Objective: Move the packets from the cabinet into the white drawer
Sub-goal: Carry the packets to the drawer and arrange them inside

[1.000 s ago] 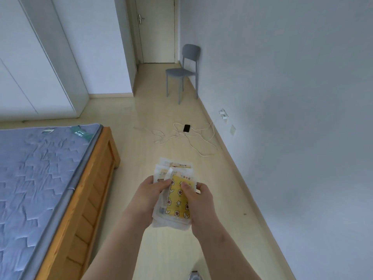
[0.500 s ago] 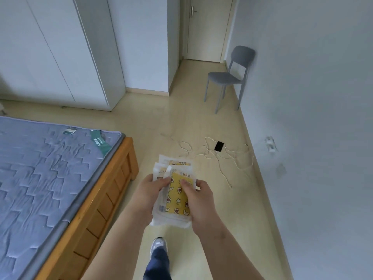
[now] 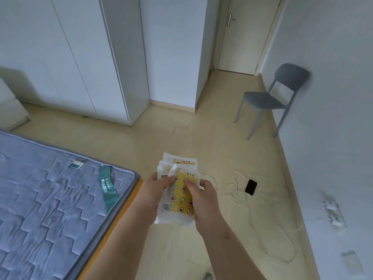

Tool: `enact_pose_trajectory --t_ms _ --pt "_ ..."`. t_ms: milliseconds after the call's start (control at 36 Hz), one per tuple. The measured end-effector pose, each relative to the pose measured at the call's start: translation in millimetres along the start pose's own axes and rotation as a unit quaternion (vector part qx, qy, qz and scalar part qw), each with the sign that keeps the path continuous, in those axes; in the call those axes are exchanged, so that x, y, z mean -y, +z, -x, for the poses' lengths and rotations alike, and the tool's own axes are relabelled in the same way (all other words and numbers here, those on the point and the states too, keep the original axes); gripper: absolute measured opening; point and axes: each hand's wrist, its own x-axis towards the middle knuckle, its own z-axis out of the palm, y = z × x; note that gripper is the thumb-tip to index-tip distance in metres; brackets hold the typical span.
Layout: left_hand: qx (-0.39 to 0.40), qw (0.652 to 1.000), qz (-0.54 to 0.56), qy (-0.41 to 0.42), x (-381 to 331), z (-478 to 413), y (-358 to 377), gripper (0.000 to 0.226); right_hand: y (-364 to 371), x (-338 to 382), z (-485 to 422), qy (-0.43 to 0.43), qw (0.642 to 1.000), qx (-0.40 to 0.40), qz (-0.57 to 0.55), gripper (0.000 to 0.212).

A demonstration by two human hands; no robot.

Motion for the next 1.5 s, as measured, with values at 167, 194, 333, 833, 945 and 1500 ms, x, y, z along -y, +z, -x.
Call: enact_pose_trajectory --t_ms 167,194,333,833,945,1500 --pt "-0.035 0.999 0.019 0.013 -52 -104 18 0.008 28 48 -118 -0.004 0.999 0.047 0.021 0.018" --pt "-0.038 0.999 0.022 0.015 -63 -123 23 0.008 31 60 -139 -0.006 0.998 0.055 0.024 0.017" --pt "-0.066 0.995 0.071 0.015 -121 -209 46 0.008 51 121 -237 -0.010 0.994 0.101 0.045 0.020" --pt "-0.171 0.973 0.153 0.027 -267 -470 -48 0.017 261 213 -487 0.030 0.972 0.196 0.124 0.020" --pt "-0.191 0.967 0.167 0.035 -318 -524 -93 0.016 337 237 -534 0.025 0.966 0.213 0.144 0.016" --pt "-0.384 0.892 0.236 0.043 -458 -726 -332 0.012 683 250 -714 0.087 0.893 0.382 0.221 0.019"
